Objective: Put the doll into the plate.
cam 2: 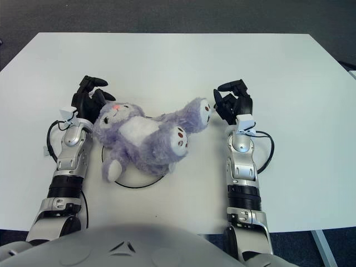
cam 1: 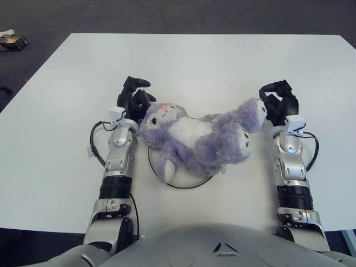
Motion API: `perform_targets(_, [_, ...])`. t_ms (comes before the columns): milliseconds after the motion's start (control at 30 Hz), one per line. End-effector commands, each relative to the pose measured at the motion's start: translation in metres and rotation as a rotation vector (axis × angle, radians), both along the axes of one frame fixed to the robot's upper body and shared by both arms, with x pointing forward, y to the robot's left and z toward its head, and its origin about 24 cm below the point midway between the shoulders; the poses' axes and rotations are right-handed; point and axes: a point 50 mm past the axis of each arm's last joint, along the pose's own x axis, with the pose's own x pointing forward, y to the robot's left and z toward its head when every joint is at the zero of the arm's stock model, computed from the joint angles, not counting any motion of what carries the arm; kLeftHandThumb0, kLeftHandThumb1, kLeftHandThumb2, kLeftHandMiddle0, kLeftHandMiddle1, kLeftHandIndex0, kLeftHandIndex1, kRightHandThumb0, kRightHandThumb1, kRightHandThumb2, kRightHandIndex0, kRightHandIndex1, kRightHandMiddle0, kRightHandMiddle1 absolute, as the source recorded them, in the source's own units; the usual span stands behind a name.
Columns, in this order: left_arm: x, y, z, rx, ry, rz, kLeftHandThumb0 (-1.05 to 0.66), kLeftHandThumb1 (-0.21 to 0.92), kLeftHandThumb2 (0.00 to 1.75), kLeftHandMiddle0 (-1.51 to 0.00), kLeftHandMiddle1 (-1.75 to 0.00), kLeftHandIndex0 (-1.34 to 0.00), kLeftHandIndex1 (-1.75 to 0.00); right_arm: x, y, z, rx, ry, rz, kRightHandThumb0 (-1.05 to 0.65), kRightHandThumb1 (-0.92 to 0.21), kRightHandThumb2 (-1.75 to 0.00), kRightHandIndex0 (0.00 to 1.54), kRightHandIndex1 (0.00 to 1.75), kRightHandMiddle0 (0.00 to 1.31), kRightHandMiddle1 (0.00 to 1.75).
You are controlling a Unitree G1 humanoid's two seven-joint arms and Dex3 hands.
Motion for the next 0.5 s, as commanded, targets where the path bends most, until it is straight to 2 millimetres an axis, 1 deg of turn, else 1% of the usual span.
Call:
perform_targets(0, [-0.004,-0.0003,-0.0137,0.018,0.076,0.0,-0.01,0.46,1.17,-0.53,-1.74,-0.27,-1.75,-0.0015,-0.0005,-0.0004,0.006,0.006,-0.016,-0.36,-0.92,-0.3,0.75,1.64,0.43,1.51])
perform_targets(467, [-0.0028,-0.0013,-0.0168,0.025,0.104,-0.003,-0.01,0.45,1.18,-0.54,-1.73,-0.28,-1.75,-0.0026,0.0006,-0.0023,0.011,0.013,-0.019,-0.36,-0.92,-0.3,0.76,1.65,0.44,1.51])
